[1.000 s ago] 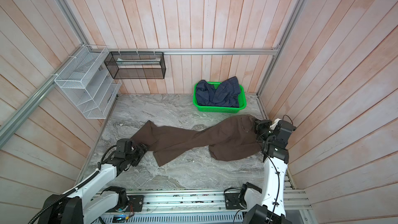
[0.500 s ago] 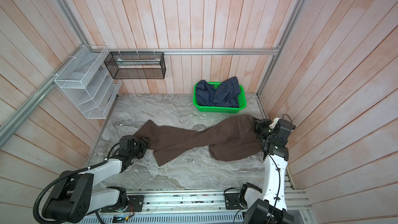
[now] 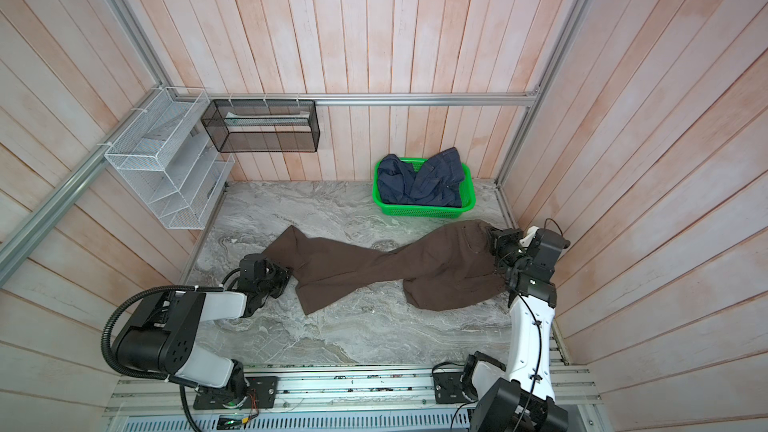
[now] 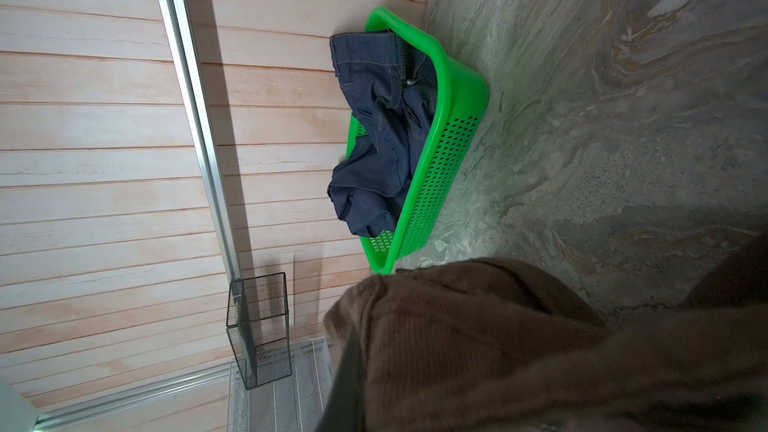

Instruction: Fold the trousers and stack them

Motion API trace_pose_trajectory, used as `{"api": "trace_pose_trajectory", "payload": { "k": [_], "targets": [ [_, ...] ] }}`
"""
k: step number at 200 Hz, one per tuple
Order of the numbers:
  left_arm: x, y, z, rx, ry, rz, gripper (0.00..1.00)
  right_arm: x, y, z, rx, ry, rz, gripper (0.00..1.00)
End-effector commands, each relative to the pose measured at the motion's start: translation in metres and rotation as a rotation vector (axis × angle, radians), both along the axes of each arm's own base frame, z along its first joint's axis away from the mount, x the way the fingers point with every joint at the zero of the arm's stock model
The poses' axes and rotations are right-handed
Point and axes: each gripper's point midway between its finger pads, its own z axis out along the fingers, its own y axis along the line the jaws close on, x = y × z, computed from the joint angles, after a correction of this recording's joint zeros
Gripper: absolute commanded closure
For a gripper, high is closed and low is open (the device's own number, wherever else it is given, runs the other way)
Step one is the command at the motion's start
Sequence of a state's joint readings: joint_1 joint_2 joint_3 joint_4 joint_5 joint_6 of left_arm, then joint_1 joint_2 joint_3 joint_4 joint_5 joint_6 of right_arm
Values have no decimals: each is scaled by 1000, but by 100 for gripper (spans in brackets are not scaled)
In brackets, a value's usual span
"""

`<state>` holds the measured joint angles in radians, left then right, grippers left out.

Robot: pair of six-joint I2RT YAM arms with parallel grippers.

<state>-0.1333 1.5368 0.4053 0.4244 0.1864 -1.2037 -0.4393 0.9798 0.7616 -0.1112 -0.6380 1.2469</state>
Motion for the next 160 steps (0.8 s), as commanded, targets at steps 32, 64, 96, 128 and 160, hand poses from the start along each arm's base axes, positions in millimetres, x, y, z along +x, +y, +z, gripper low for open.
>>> {"api": "trace_pose_trajectory", "payload": {
  "k": [32, 64, 96, 128, 160],
  "targets": [
    [-11, 17, 51, 79, -68, 27, 100, 2, 2, 16, -26, -54, 22, 100],
    [-41, 55, 149, 236, -210, 132, 100, -2, 5, 29, -25, -77, 29, 100],
    [-82, 85, 218, 364, -257, 186, 100, -11, 11, 45, -10, -108, 31, 100],
    [-118, 101, 259, 466, -263, 213, 100, -24, 14, 66, -16, -141, 10, 100],
    [-120, 110, 275, 566, -242, 203, 100, -24, 5, 52, -25, -108, -42, 100]
  ]
}}
